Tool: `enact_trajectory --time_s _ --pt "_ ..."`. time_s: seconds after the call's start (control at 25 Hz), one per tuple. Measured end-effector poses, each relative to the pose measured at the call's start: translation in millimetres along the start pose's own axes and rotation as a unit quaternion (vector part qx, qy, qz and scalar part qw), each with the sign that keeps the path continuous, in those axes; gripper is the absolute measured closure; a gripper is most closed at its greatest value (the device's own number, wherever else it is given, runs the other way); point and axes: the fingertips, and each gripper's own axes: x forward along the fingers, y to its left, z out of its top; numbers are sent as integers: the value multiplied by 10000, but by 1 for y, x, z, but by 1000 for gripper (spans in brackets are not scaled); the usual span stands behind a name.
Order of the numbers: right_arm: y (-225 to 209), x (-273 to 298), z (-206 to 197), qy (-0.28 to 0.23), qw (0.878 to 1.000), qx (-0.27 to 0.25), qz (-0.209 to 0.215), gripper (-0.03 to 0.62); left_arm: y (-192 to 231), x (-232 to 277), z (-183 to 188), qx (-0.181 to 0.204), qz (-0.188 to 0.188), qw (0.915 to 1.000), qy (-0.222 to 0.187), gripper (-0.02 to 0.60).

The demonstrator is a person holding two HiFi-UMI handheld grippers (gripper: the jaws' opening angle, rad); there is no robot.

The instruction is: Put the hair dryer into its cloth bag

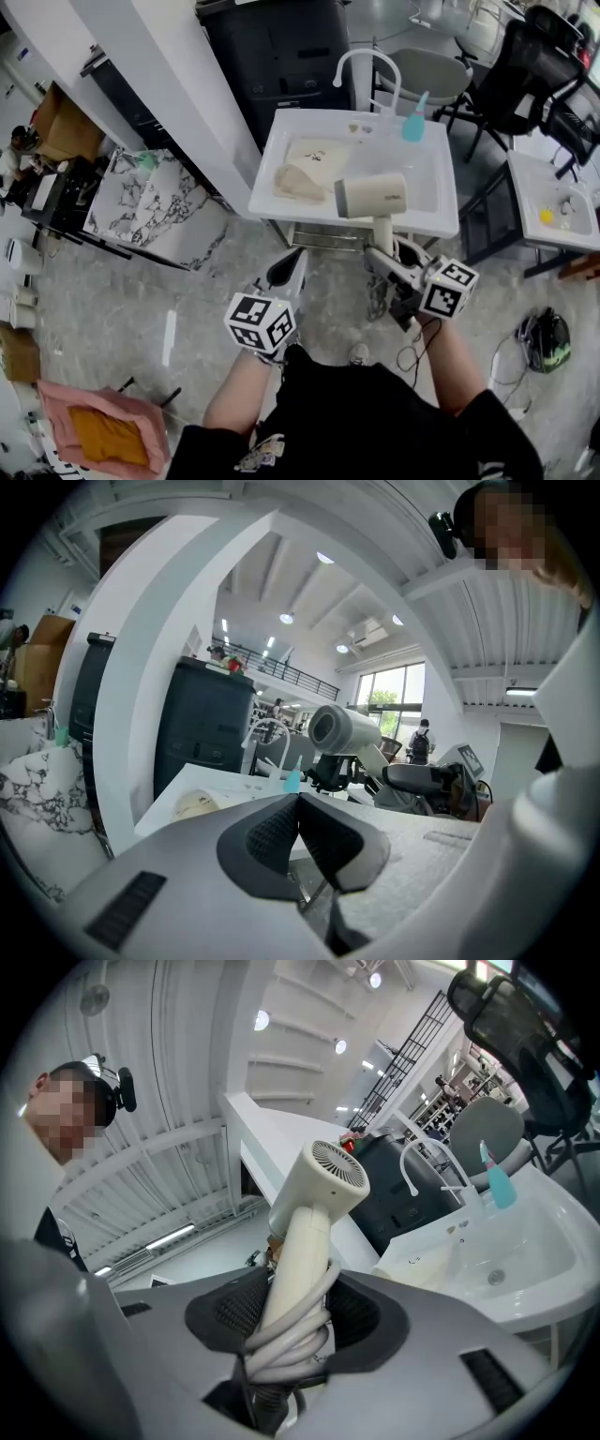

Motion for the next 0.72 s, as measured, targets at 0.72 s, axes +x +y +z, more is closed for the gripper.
enact_trajectory --time_s 0.72 --pt "17 154 15 -604 9946 -250 -804 402 169 -8 49 44 -873 9960 209 578"
